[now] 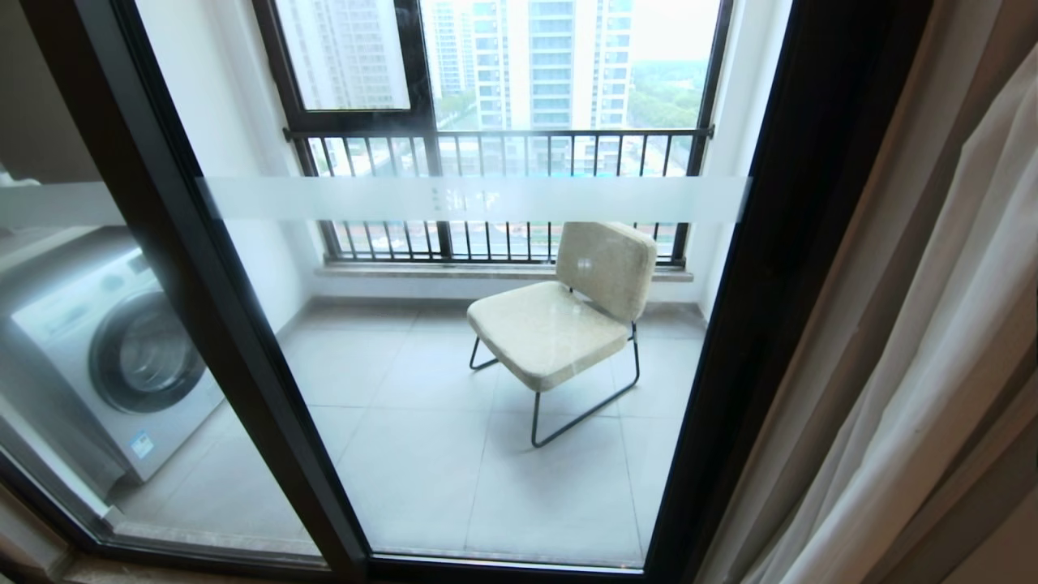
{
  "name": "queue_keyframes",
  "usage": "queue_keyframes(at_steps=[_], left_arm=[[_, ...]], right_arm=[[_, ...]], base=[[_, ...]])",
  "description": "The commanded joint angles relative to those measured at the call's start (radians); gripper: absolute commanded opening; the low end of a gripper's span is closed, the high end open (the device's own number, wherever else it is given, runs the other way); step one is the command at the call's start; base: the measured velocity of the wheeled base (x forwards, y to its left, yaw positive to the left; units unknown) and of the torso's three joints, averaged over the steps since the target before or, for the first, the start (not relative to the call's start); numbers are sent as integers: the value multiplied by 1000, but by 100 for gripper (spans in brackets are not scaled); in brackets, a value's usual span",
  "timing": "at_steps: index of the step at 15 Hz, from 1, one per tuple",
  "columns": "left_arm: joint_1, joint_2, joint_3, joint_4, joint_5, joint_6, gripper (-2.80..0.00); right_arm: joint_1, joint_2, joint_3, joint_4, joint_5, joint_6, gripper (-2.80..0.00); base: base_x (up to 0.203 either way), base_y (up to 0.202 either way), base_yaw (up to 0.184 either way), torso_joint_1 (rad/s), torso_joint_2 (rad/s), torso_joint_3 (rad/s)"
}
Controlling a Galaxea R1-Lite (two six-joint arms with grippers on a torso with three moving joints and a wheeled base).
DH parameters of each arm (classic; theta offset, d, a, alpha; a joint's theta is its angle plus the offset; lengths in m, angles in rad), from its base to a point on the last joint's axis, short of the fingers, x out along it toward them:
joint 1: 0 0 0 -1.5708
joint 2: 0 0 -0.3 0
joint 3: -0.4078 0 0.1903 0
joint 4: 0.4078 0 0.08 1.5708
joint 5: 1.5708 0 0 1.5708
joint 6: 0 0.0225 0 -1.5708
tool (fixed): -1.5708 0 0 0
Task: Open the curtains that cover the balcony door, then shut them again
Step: Close the inner curtains on both sides
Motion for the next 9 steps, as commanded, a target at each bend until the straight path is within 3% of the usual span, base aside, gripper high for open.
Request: queue_keyframes(at_steps=[1,9], left_arm=[[0,0,0,-1,0,0,-280],[0,0,0,-1,1,1,-280]], right_arm=[[0,1,-2,-3,1,0,-280],[0,-1,3,-3,-1,0,-280]], base=[[0,0,0,0,0,0],[0,0,0,0,0,0]])
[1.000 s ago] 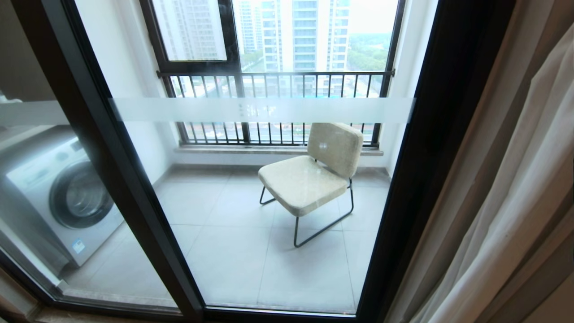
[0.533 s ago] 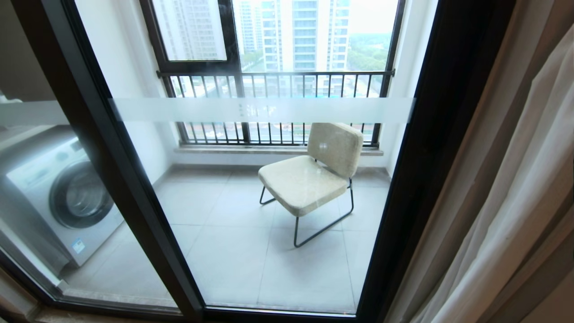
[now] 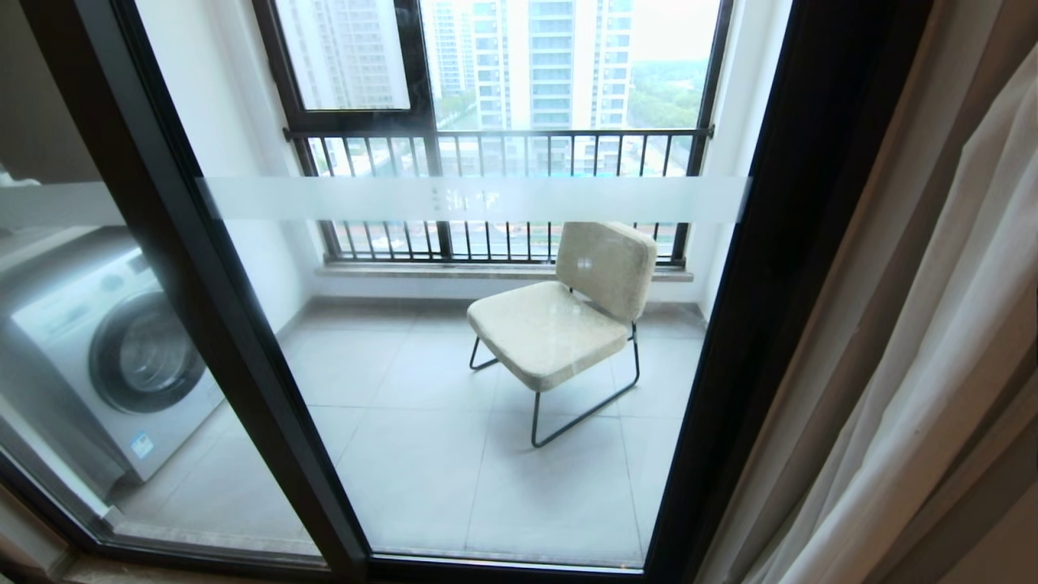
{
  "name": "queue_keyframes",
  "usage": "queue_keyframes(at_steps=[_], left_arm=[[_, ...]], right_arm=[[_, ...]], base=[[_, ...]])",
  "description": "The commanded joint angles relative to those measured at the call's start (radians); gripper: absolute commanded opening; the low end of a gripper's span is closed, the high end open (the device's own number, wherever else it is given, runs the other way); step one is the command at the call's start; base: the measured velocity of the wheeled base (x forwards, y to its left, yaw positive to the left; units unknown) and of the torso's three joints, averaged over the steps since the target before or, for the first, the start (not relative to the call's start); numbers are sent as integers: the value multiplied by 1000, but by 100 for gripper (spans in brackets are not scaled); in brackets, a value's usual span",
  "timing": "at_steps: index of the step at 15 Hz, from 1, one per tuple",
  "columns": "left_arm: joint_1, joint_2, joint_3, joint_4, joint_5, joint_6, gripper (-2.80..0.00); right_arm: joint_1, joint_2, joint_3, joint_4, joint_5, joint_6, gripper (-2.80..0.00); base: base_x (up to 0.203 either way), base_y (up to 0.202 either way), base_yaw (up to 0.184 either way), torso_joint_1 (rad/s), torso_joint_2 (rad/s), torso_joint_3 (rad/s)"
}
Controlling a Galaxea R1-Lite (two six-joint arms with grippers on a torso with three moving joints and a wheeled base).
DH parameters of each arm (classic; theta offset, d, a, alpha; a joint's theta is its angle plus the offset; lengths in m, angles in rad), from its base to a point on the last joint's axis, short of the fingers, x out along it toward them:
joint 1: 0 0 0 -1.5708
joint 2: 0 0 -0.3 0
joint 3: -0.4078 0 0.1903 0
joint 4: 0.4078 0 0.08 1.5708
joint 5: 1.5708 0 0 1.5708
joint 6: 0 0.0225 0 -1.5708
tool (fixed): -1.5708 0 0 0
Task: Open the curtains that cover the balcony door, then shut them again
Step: Close the inner curtains on both sides
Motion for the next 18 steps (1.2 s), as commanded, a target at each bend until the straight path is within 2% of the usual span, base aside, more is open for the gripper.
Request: queue_keyframes(at_steps=[1,11,18], left_arm=[[0,0,0,0,1,-1,-280],[0,0,0,0,1,-2,-280],[0,0,0,0,1,-2,-280]], right_arm=[[0,2,0,-4,1,1,-280],[0,4,14,-10,2,1,-280],[2,41,2,-15,1,-1,-280]], base=[[0,0,0,0,0,0],[0,6,-2,1,0,1],[0,179,-4,4,3,3]])
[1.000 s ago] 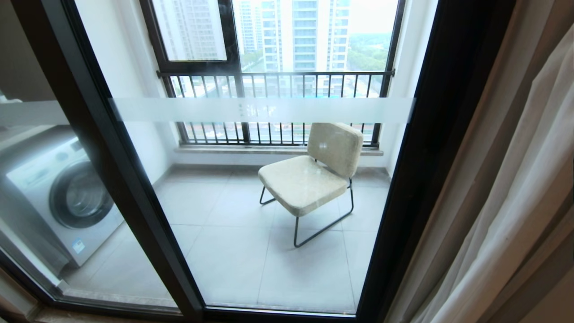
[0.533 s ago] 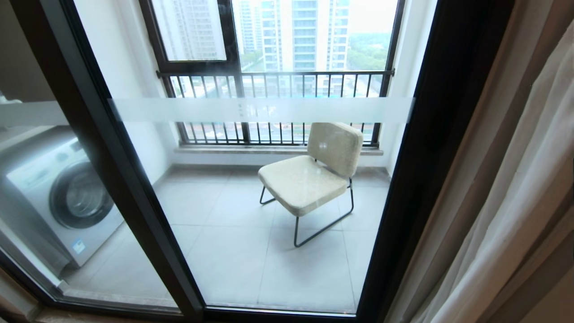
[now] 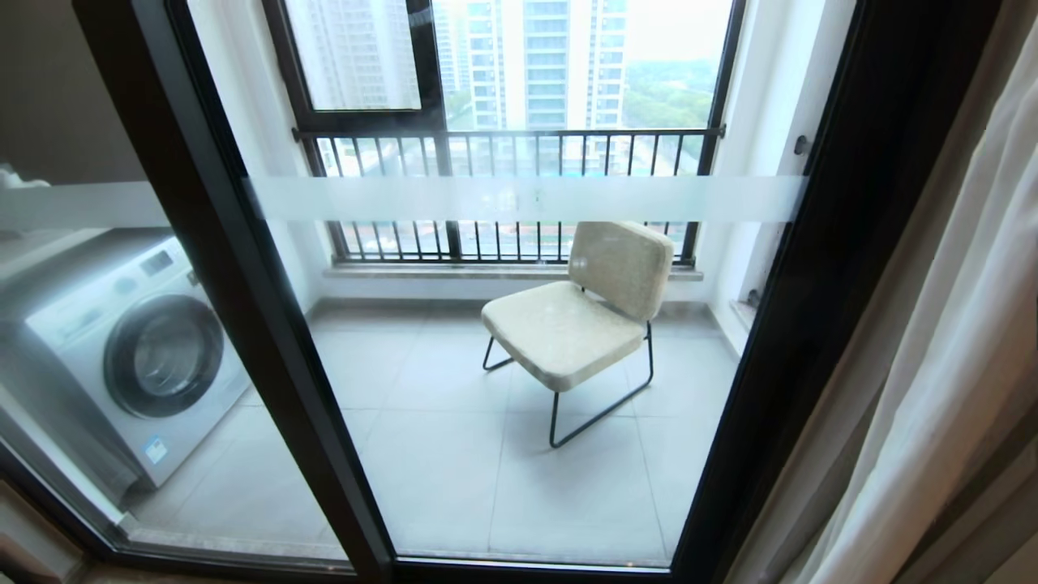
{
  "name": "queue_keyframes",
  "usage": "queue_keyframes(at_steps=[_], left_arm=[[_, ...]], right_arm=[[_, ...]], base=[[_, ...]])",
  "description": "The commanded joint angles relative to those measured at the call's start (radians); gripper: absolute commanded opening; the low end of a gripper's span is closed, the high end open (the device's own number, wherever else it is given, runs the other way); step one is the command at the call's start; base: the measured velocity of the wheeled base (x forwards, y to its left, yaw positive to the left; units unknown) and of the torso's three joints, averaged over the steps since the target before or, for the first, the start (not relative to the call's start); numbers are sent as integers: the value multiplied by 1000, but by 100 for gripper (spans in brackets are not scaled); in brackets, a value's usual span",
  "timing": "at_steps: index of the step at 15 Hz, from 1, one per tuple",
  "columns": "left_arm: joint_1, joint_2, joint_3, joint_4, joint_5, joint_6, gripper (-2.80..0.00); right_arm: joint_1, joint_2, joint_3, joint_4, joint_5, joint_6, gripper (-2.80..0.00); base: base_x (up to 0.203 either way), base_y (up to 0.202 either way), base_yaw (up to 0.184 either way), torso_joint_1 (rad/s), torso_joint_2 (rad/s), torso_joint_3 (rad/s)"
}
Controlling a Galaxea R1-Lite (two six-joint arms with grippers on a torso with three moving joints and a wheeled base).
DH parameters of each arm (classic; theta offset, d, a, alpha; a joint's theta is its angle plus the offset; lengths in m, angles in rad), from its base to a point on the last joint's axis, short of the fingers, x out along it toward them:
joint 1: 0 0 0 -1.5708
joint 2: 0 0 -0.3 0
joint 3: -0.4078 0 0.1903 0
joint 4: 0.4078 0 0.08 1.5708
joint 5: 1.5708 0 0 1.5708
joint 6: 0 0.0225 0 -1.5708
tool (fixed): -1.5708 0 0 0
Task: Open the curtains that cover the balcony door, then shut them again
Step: Close the inner curtains on both sides
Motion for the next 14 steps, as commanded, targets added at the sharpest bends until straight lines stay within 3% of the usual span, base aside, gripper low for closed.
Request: queue_keyframes(at_steps=[1,14], left_arm=[[0,0,0,-1,1,0,-280],[0,0,0,1,1,1,-280]], right_arm=[[2,27,-9,-3,0,0,-280],[69,147,-97,-44,-4,-24,-280]], base=[[0,193,-2,0,4,2],[0,195,0,2,2,1]])
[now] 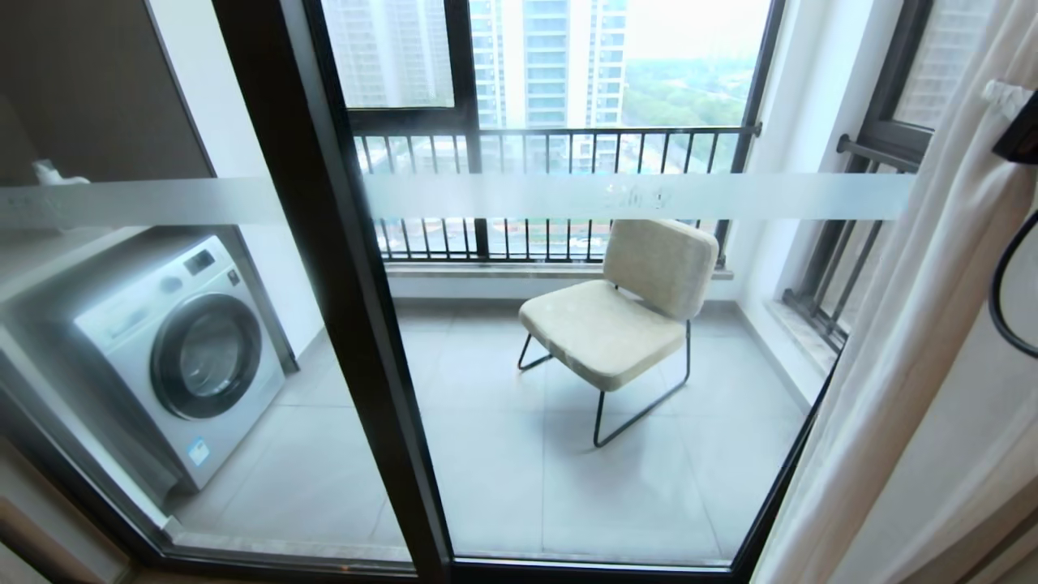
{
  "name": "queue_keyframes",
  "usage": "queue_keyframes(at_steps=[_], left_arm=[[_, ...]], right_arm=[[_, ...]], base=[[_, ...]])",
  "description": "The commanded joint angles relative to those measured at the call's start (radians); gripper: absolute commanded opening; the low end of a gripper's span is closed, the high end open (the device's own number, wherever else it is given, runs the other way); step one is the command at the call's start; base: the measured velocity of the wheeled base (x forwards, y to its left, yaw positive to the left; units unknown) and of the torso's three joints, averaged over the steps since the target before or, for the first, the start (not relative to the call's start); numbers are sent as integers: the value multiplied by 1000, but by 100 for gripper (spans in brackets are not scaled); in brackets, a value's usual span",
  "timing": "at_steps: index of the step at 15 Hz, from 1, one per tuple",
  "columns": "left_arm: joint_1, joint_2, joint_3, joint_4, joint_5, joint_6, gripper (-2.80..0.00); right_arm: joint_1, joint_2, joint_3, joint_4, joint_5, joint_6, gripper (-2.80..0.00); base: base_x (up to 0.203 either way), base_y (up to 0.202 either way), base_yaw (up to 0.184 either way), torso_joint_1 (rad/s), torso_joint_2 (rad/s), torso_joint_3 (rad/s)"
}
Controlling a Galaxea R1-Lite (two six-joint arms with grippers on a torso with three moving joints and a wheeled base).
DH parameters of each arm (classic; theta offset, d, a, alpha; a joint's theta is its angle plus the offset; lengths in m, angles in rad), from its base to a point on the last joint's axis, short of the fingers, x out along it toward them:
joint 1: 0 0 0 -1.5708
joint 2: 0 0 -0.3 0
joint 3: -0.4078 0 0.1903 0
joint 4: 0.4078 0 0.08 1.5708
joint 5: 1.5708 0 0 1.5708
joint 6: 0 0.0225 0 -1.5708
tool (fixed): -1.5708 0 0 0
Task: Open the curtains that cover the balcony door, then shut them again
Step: Close the inner curtains on both sides
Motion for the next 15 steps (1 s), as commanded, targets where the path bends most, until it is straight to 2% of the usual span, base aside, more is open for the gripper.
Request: queue_keyframes(at_steps=[1,8,13,15], left_arm=[[0,0,0,0,0,-1,-280],[0,0,0,0,0,1,-280],[0,0,0,0,0,1,-280],[0,0,0,0,2,1,-280]], right_arm=[[13,30,-13,-7,1,-4,-280],[19,58,-29,-19,1,-11,-280],[64,83,-53,-23,-5,-15,-280],[90,95,-55,-24,-66,-18,-280]], base=[[0,180,2,1,-1,2],[0,188,-2,3,3,1],[0,193,-1,1,4,4],[0,194,2,2,1,4]])
